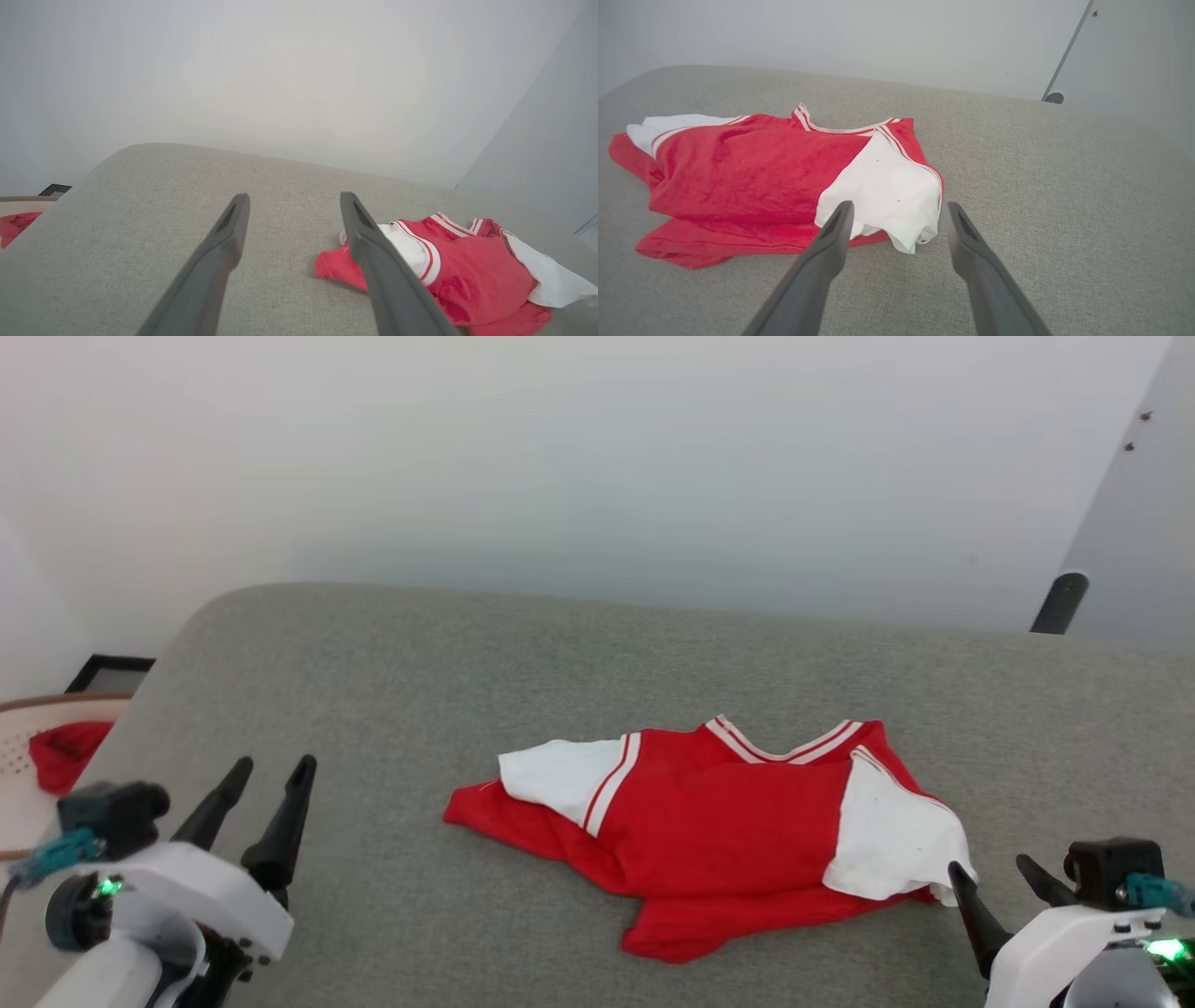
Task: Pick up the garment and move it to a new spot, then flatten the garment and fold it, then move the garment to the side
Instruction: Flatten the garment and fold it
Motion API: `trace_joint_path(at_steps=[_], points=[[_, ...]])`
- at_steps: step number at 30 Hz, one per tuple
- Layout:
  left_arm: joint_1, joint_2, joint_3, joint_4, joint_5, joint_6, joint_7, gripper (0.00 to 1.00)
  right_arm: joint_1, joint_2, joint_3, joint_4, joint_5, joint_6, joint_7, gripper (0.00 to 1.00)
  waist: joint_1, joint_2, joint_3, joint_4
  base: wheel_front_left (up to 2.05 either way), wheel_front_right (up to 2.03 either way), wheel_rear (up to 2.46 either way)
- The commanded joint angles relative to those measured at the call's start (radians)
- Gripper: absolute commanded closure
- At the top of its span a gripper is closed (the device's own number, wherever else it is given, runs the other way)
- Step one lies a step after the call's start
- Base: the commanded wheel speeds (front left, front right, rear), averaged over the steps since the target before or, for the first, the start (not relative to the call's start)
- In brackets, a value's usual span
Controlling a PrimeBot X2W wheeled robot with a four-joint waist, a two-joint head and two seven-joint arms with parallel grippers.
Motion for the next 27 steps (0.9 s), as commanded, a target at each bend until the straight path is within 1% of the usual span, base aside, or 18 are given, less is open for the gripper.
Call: trace_joint_path(at_steps=[1,7,13,20,27], points=[[0.019,0.002,0.008,-0.006,-0.002,0.007,-0.014,0.0,-0.014,-0.005,-0.005,0.0,0.005,0.0,0.021,0.0,-0.0001,0.0,0.011,0.017,0.0,0.0,0.0],[0.086,-0.004,0.047,-0.037,-0.016,0.029,-0.059,0.0,-0.041,-0.016,-0.028,0.004,-0.002,0.0,0.15,0.0,-0.0001,0.0,0.032,0.047,0.0,0.0,0.0],[0.136,-0.016,0.077,-0.076,-0.011,0.04,-0.078,0.0,-0.065,-0.018,-0.049,0.022,-0.015,0.0,0.232,0.0,-0.0001,0.0,0.053,0.072,0.0,0.0,0.0],[0.166,-0.037,0.113,-0.102,0.003,0.052,-0.087,0.0,-0.093,0.003,-0.078,0.047,-0.041,0.0,0.268,0.0,-0.0001,0.0,0.082,0.092,0.0,0.0,0.0],[0.182,-0.058,0.135,-0.11,0.013,0.046,-0.088,0.0,-0.117,0.021,-0.098,0.1,-0.055,0.0,0.271,0.0,-0.0001,0.0,0.099,0.106,0.0,0.0,0.0]])
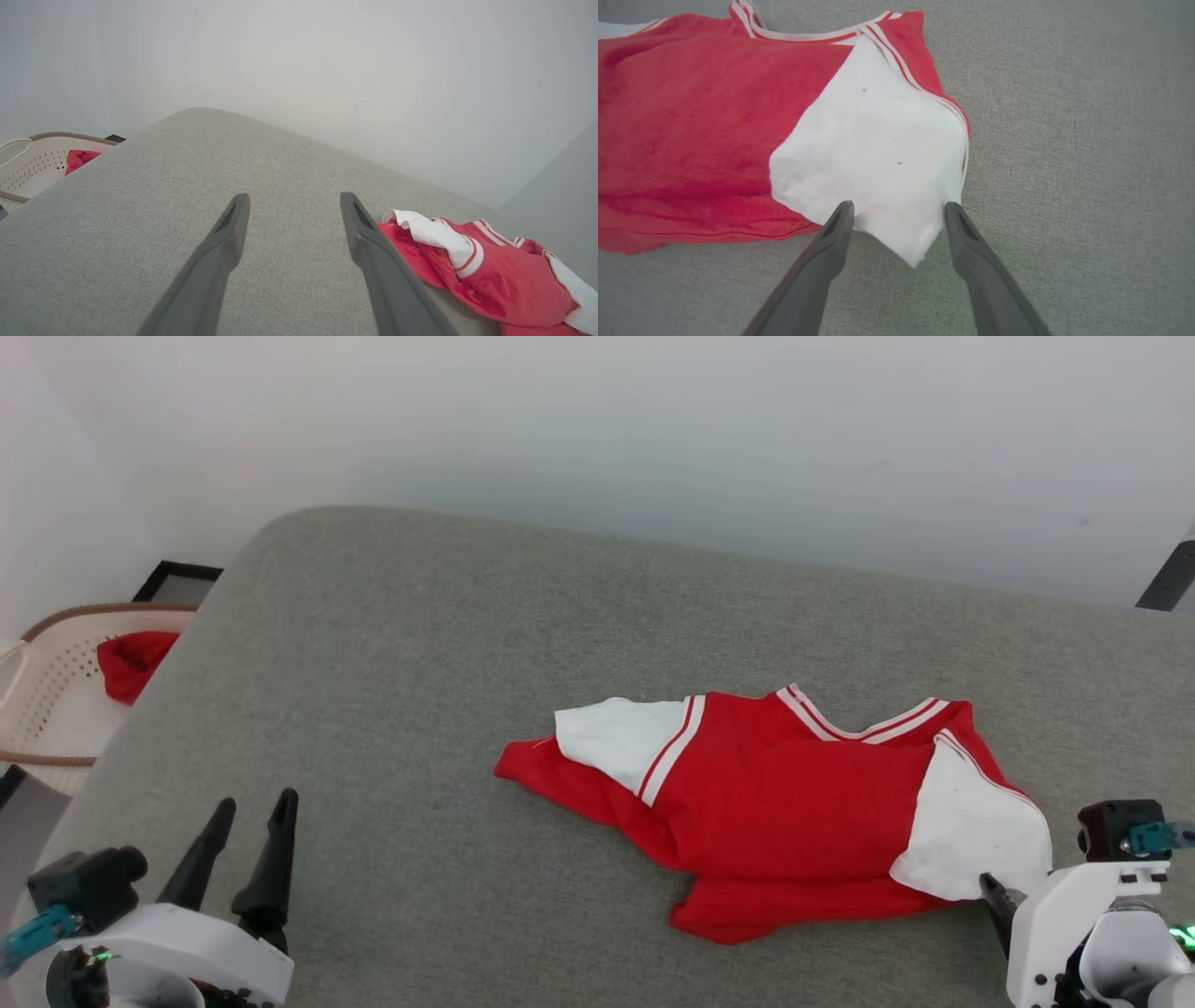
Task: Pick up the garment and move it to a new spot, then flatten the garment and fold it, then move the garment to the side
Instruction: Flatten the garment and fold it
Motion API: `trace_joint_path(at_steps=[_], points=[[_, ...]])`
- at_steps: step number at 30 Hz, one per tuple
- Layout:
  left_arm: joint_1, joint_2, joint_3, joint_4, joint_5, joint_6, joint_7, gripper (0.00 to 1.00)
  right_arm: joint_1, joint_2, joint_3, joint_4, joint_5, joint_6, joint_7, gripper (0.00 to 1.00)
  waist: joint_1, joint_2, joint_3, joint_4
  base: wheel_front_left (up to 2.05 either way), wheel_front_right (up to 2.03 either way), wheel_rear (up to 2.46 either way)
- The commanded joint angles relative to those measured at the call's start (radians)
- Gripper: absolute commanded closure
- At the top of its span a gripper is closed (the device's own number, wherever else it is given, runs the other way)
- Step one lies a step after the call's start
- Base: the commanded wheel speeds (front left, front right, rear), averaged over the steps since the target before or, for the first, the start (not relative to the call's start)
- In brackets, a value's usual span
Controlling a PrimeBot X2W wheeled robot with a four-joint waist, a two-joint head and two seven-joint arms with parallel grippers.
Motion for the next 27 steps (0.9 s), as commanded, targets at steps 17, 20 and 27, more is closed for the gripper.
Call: trace_joint_path(at_steps=[17,20,27], points=[[0.034,-0.013,0.04,-0.011,0.007,0.004,-0.004,0.0,-0.049,0.019,-0.037,-0.006,0.035,0.0,-0.024,1.0,0.0,0.0,0.004,-0.01,0.0,0.0,0.0],[0.038,-0.014,0.041,-0.014,0.006,0.003,-0.004,0.0,-0.064,0.029,-0.076,-0.032,0.061,0.0,-0.027,1.0,0.0,0.0,-0.001,-0.017,0.0,0.0,0.0],[0.038,-0.018,0.035,-0.018,0.004,-0.002,-0.002,0.0,-0.092,0.041,-0.243,-0.03,0.031,0.0,-0.063,1.0,0.0,0.0,-0.008,-0.024,0.0,0.0,0.0]])
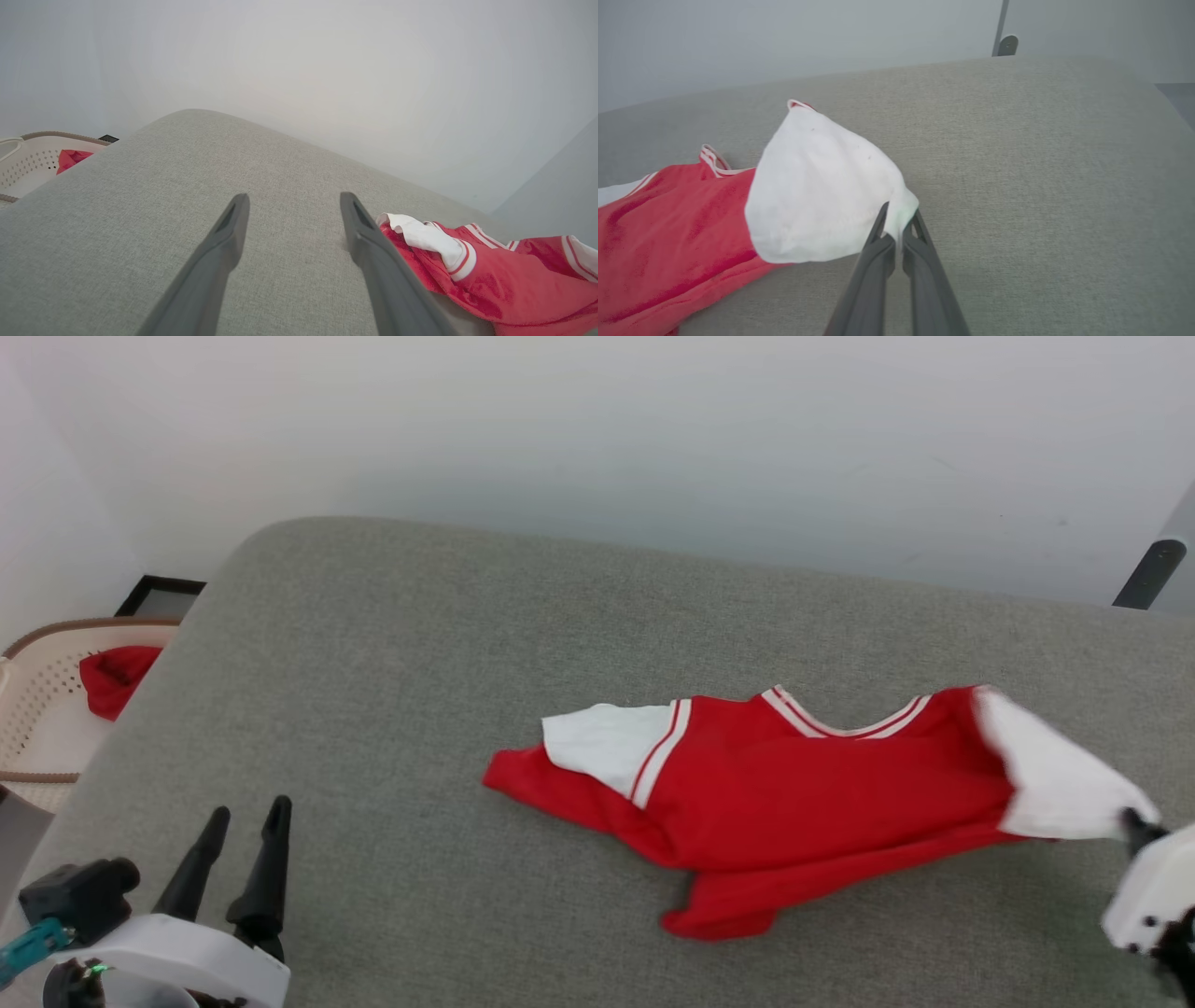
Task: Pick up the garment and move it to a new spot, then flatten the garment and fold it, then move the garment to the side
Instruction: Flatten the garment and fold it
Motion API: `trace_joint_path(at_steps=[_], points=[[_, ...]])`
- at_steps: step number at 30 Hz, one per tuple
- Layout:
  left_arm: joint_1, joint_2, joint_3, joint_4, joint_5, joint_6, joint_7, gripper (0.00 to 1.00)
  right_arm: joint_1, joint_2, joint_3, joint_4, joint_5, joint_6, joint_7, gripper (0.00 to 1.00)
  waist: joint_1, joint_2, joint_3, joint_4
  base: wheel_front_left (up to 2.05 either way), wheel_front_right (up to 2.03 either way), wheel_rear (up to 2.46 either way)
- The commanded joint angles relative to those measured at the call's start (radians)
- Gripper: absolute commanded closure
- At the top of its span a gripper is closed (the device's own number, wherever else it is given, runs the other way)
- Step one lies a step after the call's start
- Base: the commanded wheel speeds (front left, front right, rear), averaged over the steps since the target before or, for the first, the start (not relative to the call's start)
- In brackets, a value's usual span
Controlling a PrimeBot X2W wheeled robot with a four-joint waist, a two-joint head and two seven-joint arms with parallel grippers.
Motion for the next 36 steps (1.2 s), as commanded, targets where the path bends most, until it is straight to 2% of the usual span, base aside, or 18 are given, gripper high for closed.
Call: trace_joint_path(at_steps=[1,8,9,10,11,20,36], points=[[0.005,-0.004,-0.003,-0.001,0.002,-0.003,0.0,0.0,-0.02,0.001,-0.046,0.011,-0.025,0.0,-0.012,1.0,0.0,0.0,0.0,0.001,0.0,0.0,0.0],[0.003,-0.005,-0.012,0.004,0.001,-0.009,0.005,0.0,-0.048,0.03,-0.263,0.092,-0.125,0.0,-0.071,1.0,0.0,0.0,-0.002,0.006,0.0,0.0,0.0],[0.003,-0.005,-0.012,0.004,0.001,-0.009,0.006,0.0,-0.051,0.033,-0.287,0.107,-0.146,0.0,-0.083,0.73,0.0,0.0,-0.002,0.007,0.0,0.0,0.0],[0.003,-0.004,-0.013,0.005,0.0,-0.01,0.007,0.0,-0.051,0.034,-0.302,0.121,-0.165,0.0,-0.093,0.3,0.0,0.0,-0.003,0.007,0.0,0.0,0.0],[0.003,-0.003,-0.013,0.006,-0.001,-0.01,0.008,0.0,-0.053,0.037,-0.313,0.137,-0.176,0.0,-0.099,0.0,0.0,0.0,-0.003,0.007,0.0,0.0,0.0],[0.011,0.006,-0.01,0.001,-0.005,-0.006,0.01,0.0,-0.048,0.042,-0.275,0.158,-0.214,0.0,-0.131,0.0,0.0,0.0,-0.008,-0.007,0.0,0.0,0.0],[-0.022,0.016,-0.02,-0.016,0.02,-0.011,0.02,0.0,-0.007,0.046,0.013,-0.039,-0.064,0.0,-0.083,0.0,0.0,0.0,-0.003,-0.046,0.0,0.0,0.0]])
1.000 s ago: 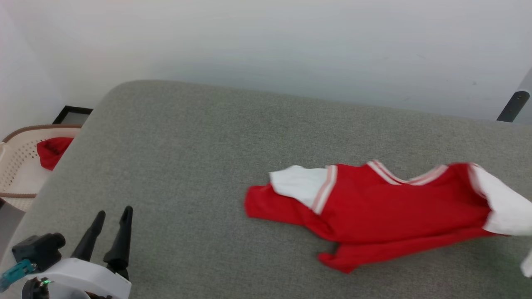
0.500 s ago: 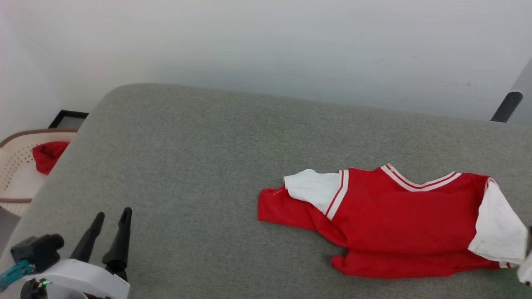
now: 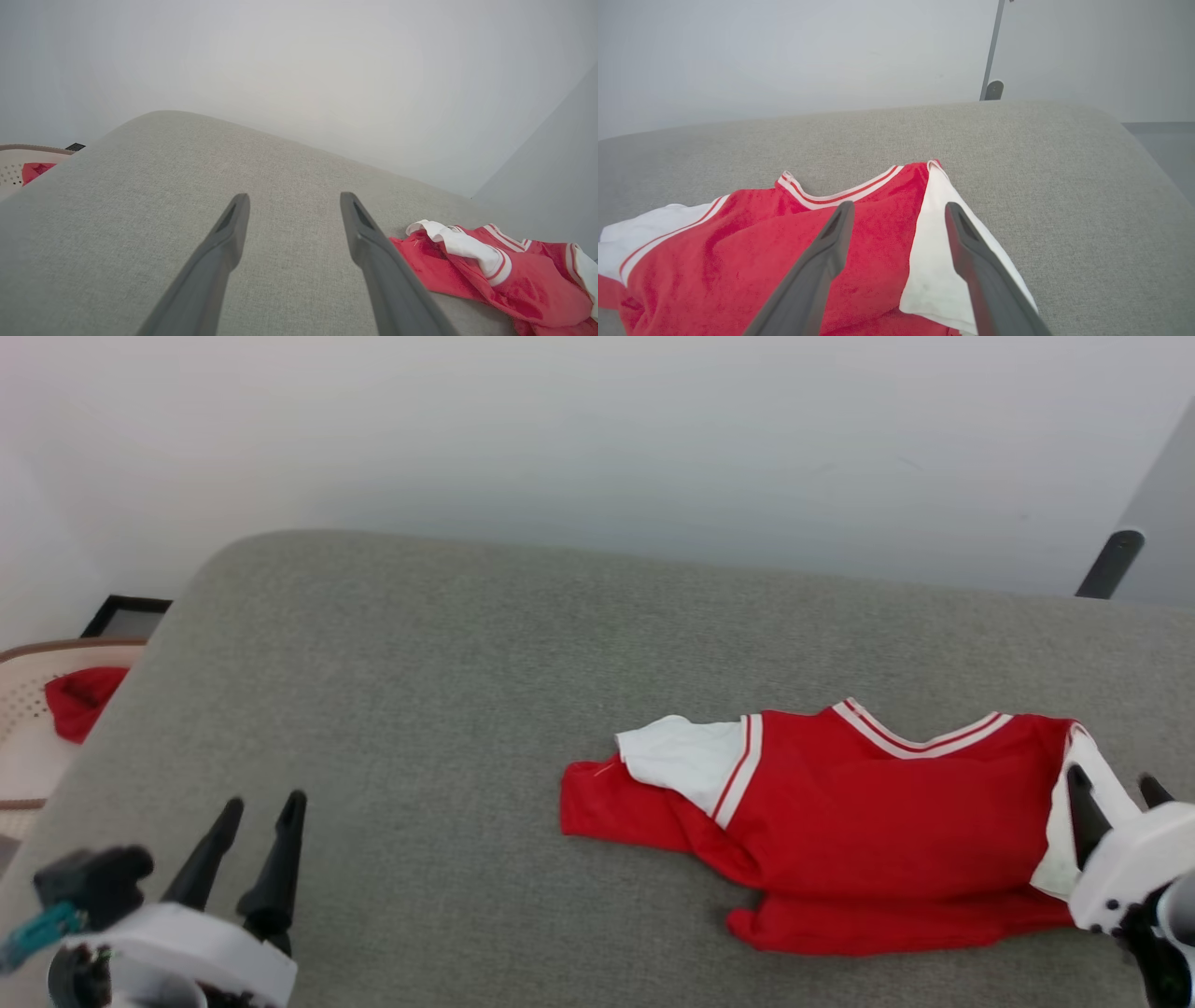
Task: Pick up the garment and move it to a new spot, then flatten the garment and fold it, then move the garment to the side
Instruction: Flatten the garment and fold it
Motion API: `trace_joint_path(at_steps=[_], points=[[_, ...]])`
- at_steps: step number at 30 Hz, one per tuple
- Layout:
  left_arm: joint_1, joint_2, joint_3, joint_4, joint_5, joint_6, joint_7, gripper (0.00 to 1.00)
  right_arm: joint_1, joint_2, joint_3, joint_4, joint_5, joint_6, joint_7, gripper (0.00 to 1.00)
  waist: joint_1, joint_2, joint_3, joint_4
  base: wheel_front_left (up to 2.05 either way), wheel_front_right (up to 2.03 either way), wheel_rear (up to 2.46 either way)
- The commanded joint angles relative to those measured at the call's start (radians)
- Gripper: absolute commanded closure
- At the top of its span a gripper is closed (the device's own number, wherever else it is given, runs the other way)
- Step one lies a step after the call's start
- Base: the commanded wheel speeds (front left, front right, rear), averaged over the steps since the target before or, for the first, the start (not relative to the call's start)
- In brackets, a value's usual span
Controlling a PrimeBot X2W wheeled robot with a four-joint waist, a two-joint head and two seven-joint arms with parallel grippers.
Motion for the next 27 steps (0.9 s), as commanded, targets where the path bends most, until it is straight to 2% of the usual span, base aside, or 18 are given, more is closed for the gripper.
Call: trace_joint_path(at_steps=[1,14,18,27], points=[[-0.021,0.006,-0.006,-0.007,0.012,-0.003,0.007,0.0,0.009,0.001,0.019,-0.018,0.013,0.0,-0.012,0.0,0.0,0.0,0.002,-0.009,0.0,0.0,0.0],[-0.225,0.031,-0.072,-0.06,0.016,-0.01,0.217,0.0,0.047,-0.033,0.22,-0.181,0.047,0.0,-0.225,0.0,0.0,0.0,0.015,-0.123,0.0,0.0,0.0],[-0.299,0.024,-0.1,-0.047,-0.003,-0.019,0.307,0.0,0.058,-0.037,0.241,-0.214,0.039,0.0,-0.287,0.0,0.0,0.0,0.023,-0.165,0.0,0.0,0.0],[-0.482,0.002,-0.162,0.04,-0.051,-0.043,0.53,0.0,0.062,-0.031,0.274,-0.265,0.025,0.0,-0.353,0.0,0.0,0.0,0.081,-0.271,0.0,0.0,0.0]])
